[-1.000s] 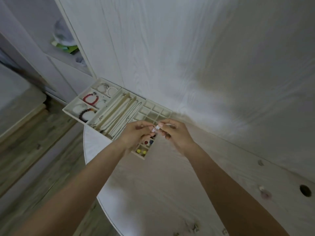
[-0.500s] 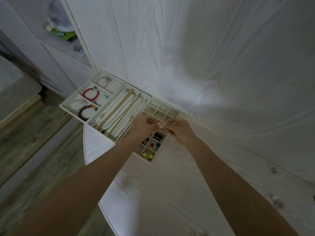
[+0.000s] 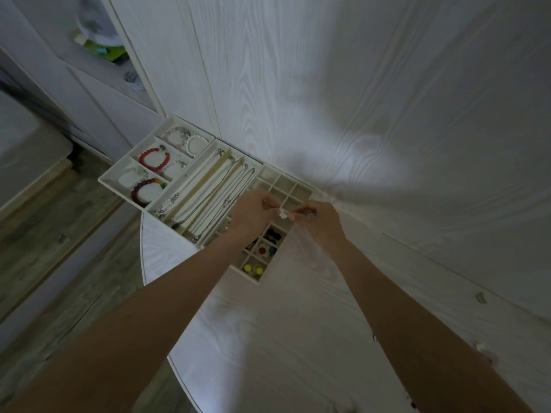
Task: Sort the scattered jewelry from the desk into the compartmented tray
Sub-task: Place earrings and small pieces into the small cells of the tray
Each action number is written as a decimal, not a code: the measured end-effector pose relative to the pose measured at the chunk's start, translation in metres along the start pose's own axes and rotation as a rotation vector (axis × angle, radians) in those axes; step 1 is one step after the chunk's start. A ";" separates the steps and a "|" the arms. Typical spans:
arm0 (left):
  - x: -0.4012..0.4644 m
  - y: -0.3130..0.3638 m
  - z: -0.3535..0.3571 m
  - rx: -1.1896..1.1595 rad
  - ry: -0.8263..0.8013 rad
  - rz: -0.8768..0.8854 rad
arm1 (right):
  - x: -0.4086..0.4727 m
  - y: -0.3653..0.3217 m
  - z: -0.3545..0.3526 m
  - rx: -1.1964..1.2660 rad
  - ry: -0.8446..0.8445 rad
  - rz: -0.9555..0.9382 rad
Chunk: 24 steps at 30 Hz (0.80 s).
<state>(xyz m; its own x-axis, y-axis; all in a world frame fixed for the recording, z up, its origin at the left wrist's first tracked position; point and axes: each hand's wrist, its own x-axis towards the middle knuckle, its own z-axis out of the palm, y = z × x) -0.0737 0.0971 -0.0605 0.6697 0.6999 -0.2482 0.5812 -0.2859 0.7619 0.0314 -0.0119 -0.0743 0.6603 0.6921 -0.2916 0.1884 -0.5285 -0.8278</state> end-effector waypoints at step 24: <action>0.011 0.006 0.023 0.631 0.075 0.054 | 0.003 0.006 0.021 -0.123 0.166 0.018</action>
<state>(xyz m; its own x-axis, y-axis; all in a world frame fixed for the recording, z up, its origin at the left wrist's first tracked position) -0.0517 0.0881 -0.0724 0.6849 0.7110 -0.1591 0.7232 -0.6367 0.2676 0.0196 -0.0025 -0.0905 0.7729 0.5973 -0.2143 0.2566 -0.6030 -0.7553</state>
